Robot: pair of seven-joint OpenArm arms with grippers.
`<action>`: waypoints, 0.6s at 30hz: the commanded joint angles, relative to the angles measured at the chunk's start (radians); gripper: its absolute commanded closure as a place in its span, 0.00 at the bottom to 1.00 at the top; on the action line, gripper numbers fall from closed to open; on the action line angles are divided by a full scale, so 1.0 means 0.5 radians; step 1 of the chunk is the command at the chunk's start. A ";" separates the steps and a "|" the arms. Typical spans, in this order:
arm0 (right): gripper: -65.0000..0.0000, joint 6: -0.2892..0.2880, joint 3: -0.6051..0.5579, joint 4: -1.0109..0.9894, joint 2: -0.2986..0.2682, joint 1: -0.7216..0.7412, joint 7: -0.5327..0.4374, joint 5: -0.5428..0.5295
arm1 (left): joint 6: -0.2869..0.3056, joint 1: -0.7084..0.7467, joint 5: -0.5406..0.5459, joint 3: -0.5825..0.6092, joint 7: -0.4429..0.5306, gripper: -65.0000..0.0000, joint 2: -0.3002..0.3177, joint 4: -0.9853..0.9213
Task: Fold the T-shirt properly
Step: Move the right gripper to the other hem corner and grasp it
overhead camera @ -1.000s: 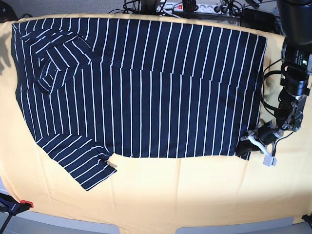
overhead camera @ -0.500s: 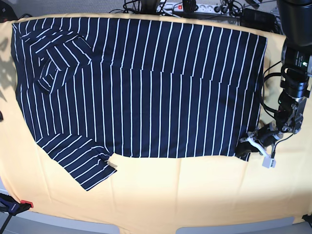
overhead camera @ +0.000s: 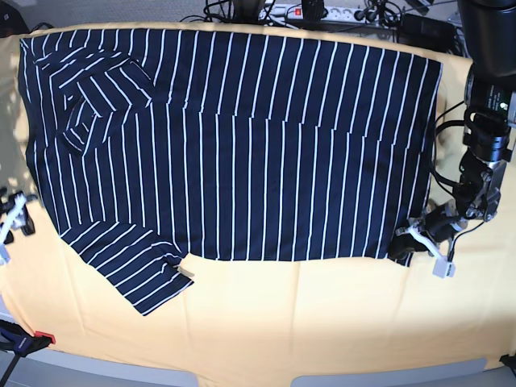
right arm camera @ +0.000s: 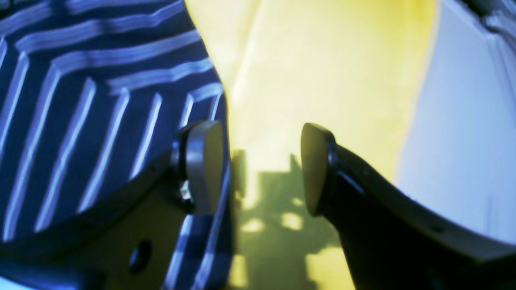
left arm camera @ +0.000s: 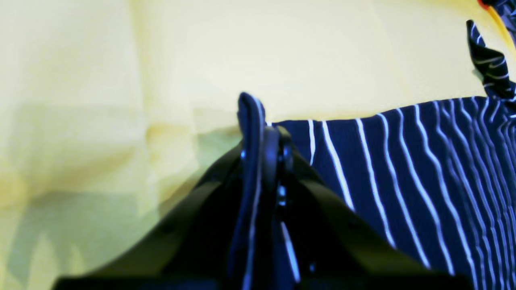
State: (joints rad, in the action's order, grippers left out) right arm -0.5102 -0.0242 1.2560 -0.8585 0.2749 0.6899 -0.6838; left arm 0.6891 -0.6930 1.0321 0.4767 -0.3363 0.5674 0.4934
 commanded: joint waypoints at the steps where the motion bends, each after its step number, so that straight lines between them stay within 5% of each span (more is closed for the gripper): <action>1: 0.49 -0.018 0.021 -0.080 -0.009 0.131 -0.027 -0.033 | 0.018 -0.066 0.030 -0.011 0.040 1.00 0.033 0.021; 10: 0.49 -0.149 0.021 -0.983 0.321 0.726 0.064 -0.166 | 0.018 -0.066 0.027 -0.011 0.040 1.00 0.028 0.021; 16: 0.49 -0.140 0.021 -1.214 0.462 0.768 0.065 -0.185 | 0.018 -0.066 0.026 -0.011 0.039 1.00 0.031 0.021; 18: 0.49 -0.046 0.021 -1.223 0.493 0.761 0.055 -0.098 | 0.018 -0.066 0.026 -0.011 0.040 1.00 0.029 0.021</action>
State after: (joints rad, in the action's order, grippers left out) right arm -0.5266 -0.0189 0.6312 -0.5892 0.6178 0.7399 -0.7151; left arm 0.6895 -0.6930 1.0321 0.4767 -0.3340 0.5678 0.4938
